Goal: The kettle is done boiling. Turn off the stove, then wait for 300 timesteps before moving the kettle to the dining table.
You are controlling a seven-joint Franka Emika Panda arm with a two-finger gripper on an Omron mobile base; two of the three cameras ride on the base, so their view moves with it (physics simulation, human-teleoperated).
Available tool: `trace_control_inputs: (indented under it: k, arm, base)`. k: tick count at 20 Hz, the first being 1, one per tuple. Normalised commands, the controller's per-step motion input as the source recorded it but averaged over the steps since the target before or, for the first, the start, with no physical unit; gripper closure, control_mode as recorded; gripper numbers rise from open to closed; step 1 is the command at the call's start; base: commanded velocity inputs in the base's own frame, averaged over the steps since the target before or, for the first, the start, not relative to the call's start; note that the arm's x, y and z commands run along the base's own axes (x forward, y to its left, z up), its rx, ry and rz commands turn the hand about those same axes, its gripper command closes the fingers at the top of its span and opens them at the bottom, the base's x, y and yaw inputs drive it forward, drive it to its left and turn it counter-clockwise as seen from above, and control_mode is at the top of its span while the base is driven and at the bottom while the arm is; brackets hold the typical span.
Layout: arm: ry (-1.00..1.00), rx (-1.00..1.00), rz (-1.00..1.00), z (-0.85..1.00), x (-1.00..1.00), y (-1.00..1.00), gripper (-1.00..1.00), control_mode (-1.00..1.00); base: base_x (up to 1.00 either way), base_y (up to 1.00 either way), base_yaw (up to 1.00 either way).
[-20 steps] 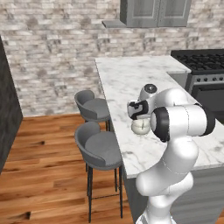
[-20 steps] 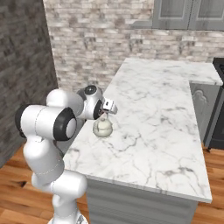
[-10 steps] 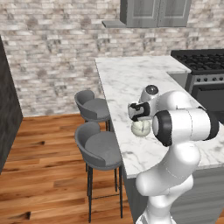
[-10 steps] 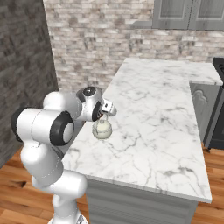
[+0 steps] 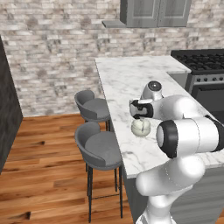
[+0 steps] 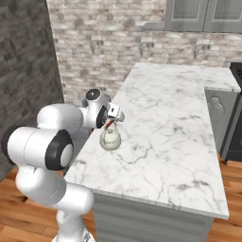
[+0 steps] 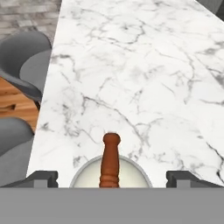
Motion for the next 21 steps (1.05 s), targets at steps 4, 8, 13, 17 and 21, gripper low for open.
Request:
trace_control_inputs:
  k: [4,8,13,17,21]
  arm:
    - [0.00,0.00,0.00,0.41,-0.18,0.05,-1.00,-1.00]
    - [0.00,-0.01,0.00,0.43,-0.38,0.09,-1.00,-1.00]
    - [-0.05,-0.02,0.00,0.45,-0.54,0.13,-1.00,-1.00]
    - [-0.08,-0.04,-0.01,0.43,-0.65,0.12,-1.00,-1.00]
    - [-0.09,-0.03,-0.01,0.40,-0.69,0.10,-1.00,-1.00]
  base:
    - [0.00,0.00,0.00]
    - [0.00,0.00,0.00]
    - [0.00,0.00,0.00]
    - [0.00,0.00,0.00]
    - [0.00,0.00,0.00]
